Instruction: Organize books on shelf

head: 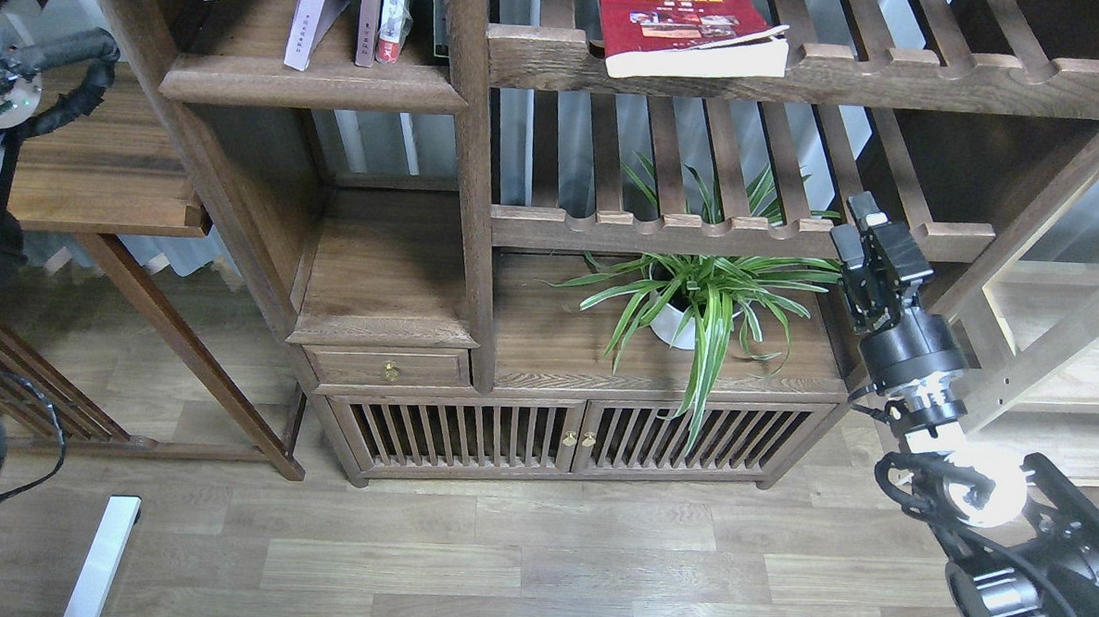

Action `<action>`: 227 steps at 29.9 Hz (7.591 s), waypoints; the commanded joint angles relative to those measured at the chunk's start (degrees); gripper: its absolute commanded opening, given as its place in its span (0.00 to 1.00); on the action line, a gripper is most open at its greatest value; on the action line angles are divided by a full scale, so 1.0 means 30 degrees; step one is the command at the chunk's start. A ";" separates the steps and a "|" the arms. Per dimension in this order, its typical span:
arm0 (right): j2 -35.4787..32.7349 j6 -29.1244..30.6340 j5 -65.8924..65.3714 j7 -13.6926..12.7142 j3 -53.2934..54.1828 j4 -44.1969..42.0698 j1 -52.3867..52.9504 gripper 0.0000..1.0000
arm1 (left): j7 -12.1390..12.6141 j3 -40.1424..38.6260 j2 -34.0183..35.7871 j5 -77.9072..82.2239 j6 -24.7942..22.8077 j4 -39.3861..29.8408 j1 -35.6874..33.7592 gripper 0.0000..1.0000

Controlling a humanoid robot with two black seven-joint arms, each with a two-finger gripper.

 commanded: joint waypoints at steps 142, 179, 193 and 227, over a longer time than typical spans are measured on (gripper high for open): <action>-0.1086 0.0000 0.0616 -0.0061 0.3694 0.0909 -0.0079 0.79 | -0.4017 0.5135 0.0101 -0.8423 -0.6557 0.0959 -0.5164 0.99; 0.0992 0.0000 0.0616 -0.0061 -0.3572 0.3341 0.5015 0.73 | -0.4076 0.6042 -0.2239 -1.0390 -0.9921 -0.4814 0.8283 0.99; 0.2136 -0.0427 0.0616 -0.0061 -0.3602 0.3253 0.6132 0.74 | -0.3696 0.6453 -0.4174 -1.0390 -0.9921 -0.3730 0.8079 0.99; 0.2283 -0.5113 0.0762 -0.0061 -0.4979 0.2462 0.7802 0.72 | -0.3695 0.5984 -0.3911 -1.0536 -0.9921 -0.3730 0.7580 0.99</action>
